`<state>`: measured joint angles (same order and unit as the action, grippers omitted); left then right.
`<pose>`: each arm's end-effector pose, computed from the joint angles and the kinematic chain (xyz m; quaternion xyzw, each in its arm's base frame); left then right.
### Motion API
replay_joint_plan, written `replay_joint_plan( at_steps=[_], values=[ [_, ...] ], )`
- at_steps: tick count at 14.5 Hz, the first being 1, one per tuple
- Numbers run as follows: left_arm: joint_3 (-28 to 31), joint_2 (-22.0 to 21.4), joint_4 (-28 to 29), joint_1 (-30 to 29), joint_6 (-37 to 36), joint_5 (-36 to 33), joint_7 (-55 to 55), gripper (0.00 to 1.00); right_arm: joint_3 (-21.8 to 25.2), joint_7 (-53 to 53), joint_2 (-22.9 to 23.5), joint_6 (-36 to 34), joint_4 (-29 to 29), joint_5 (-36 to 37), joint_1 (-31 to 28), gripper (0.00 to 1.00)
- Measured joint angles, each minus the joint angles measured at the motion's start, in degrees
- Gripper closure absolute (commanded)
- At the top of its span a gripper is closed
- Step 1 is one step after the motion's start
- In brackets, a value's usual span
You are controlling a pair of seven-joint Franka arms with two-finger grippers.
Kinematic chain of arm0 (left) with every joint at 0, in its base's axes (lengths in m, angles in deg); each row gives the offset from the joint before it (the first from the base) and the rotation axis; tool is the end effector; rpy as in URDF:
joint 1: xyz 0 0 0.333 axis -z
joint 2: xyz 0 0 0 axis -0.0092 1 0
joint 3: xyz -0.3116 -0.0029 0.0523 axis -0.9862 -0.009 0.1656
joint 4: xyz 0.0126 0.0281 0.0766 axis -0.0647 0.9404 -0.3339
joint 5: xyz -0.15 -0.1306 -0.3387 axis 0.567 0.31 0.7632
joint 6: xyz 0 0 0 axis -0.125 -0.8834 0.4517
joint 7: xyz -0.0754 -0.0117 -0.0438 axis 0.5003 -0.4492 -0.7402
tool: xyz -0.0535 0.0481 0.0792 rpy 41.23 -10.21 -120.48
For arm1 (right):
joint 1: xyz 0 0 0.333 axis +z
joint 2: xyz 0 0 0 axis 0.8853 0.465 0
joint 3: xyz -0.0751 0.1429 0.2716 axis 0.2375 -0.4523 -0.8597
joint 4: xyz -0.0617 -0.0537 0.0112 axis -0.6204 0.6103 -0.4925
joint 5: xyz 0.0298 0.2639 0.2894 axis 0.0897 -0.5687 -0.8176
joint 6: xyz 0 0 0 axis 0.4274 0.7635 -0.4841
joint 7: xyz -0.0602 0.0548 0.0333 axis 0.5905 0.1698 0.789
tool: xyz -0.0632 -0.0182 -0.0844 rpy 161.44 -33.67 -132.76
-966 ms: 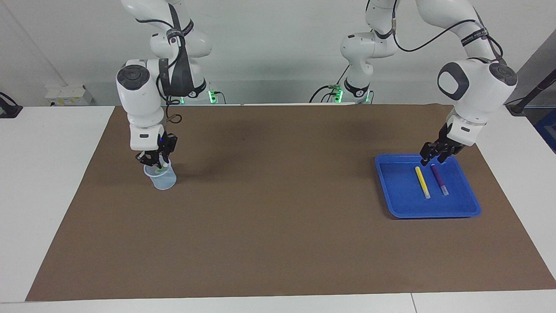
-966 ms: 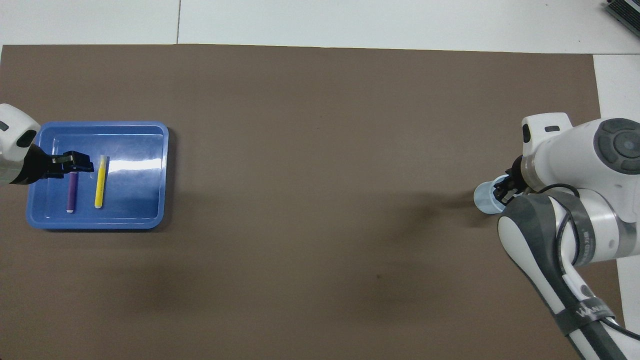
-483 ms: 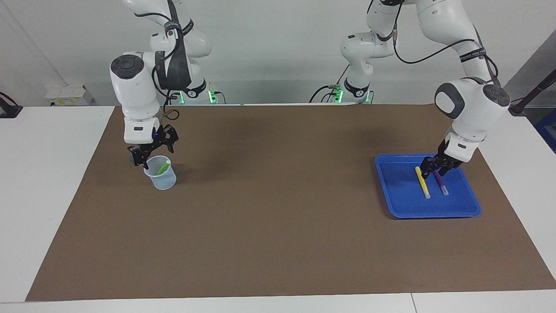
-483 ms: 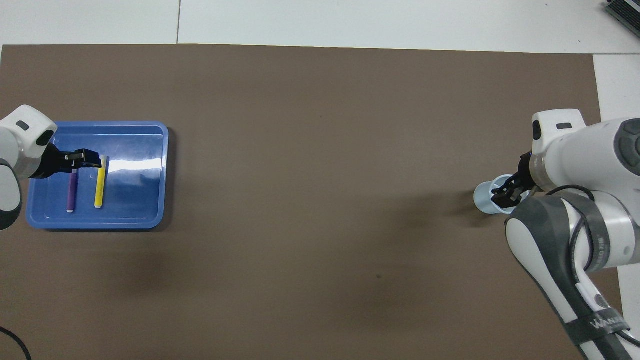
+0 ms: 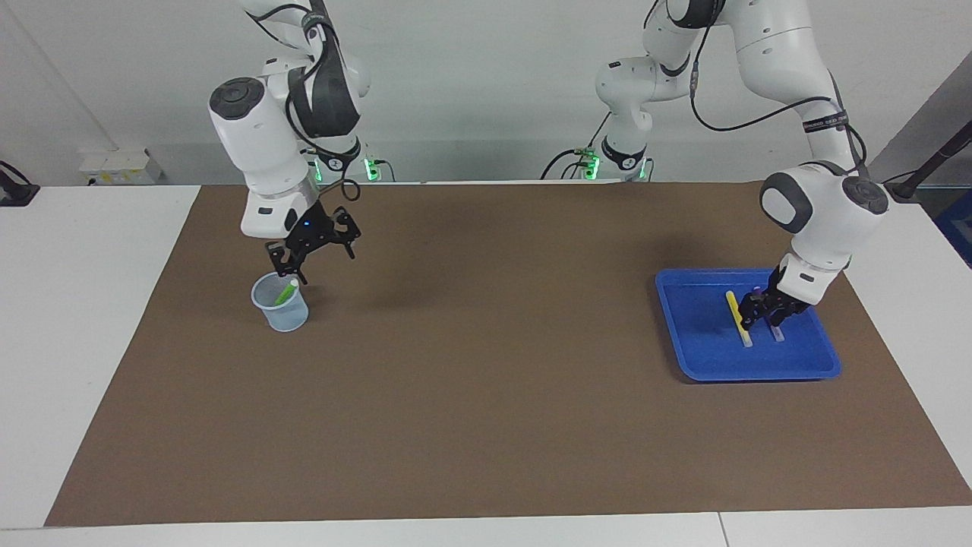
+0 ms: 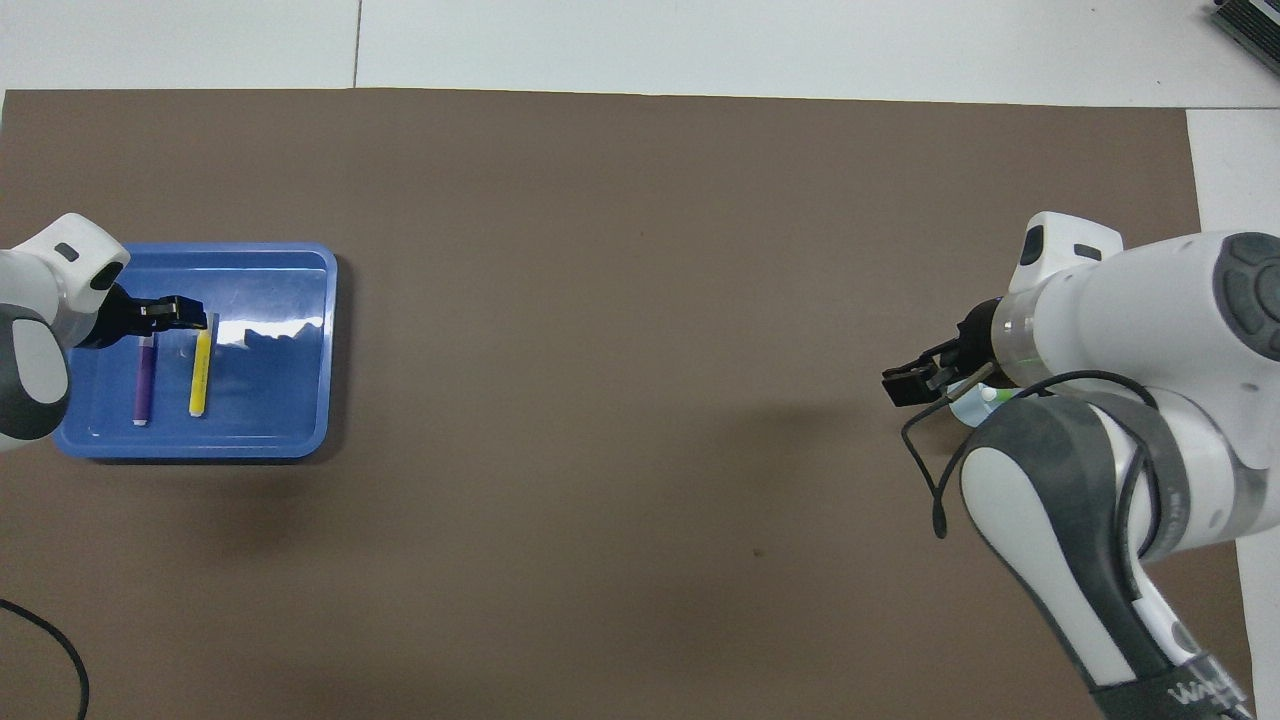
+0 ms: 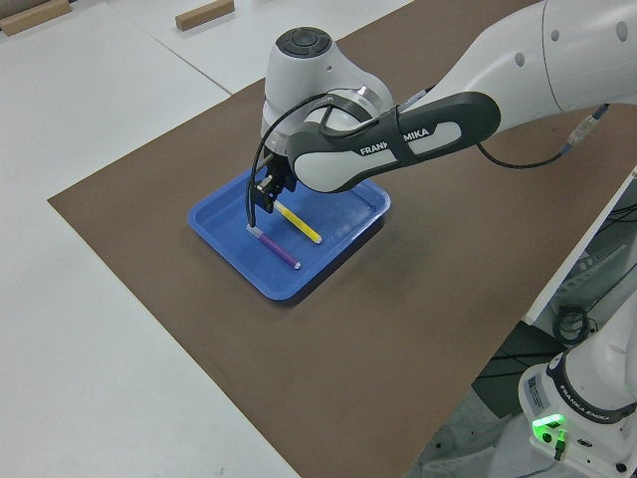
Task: Transfer and insert pens with both arms
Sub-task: 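Release the pen and withdraw the right gripper while the left gripper reaches the yellow pen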
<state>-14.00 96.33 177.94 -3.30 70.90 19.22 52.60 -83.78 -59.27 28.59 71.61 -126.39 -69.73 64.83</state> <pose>0.6055 0.0989 0.3373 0.9978 0.0252 0.0604 0.0144 0.5404 0.1183 0.4772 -0.9696 -0.2371 -0.0448 0.0400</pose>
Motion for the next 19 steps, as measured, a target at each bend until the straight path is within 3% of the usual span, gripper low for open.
replay_joint_plan(
  at_steps=[4,10,18,19],
  values=[
    [-0.19,1.4,-0.2,0.0,1.97,0.1,-0.05,0.26,-5.59,-18.54,0.0,-0.46,1.47,-8.22,0.23,0.0],
    [-0.5,3.64,-0.23,0.05,4.81,0.51,-0.12,0.34,-5.9,-34.34,0.12,3.43,1.69,-16.11,4.89,0.0],
    [-0.53,4.24,0.1,0.31,4.36,0.68,-0.14,0.37,-5.9,-42.51,1.24,7.92,1.65,-22.07,7.16,0.0],
    [-0.53,4.25,0.11,0.31,3.89,0.69,-0.14,0.4,-5.9,-42.83,1.25,8.04,1.65,-22.22,7.25,0.0]
  ],
)
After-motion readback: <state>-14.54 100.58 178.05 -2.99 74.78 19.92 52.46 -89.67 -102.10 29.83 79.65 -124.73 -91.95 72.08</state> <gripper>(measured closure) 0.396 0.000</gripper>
